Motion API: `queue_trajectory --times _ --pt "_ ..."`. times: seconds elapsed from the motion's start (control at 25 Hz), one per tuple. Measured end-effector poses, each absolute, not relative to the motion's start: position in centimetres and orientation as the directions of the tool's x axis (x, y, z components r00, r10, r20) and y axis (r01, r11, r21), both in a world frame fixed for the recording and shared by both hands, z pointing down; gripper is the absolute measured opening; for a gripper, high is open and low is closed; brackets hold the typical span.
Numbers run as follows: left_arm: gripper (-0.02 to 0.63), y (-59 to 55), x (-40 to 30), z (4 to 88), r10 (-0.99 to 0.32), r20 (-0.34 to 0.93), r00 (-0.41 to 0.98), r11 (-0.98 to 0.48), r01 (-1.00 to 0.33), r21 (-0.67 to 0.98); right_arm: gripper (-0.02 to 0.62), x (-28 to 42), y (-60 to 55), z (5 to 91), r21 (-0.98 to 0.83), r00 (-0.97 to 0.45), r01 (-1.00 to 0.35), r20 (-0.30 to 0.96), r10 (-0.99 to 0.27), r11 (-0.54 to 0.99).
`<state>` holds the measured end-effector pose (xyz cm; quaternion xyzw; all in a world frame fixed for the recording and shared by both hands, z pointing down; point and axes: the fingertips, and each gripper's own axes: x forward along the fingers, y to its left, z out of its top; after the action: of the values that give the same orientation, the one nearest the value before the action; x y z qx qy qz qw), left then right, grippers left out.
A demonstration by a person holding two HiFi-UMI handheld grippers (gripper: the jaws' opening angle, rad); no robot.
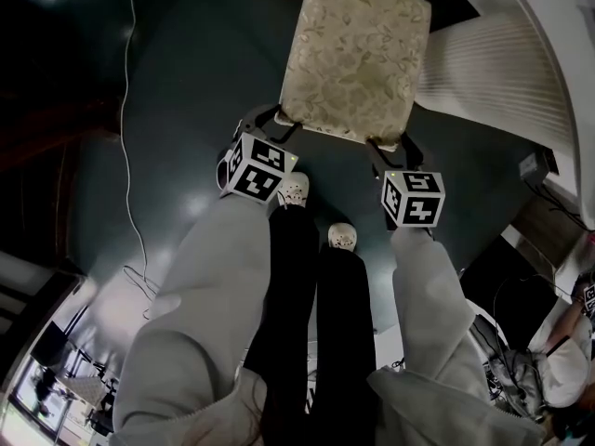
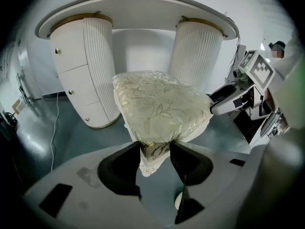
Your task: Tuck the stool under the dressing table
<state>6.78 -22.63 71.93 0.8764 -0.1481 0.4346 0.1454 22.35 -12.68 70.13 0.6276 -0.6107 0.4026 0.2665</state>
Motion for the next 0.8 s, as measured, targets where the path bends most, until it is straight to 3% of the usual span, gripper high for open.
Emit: queue_trajectory --times 0.8 --pt "0.196 -29.4 9.8 72.5 -0.09 0.794 0.601 -0.957 -0.273 0.099 0.376 24.1 -17.8 71.0 -0.165 -0.023 -0.967 0.819 -0.573 -0.196"
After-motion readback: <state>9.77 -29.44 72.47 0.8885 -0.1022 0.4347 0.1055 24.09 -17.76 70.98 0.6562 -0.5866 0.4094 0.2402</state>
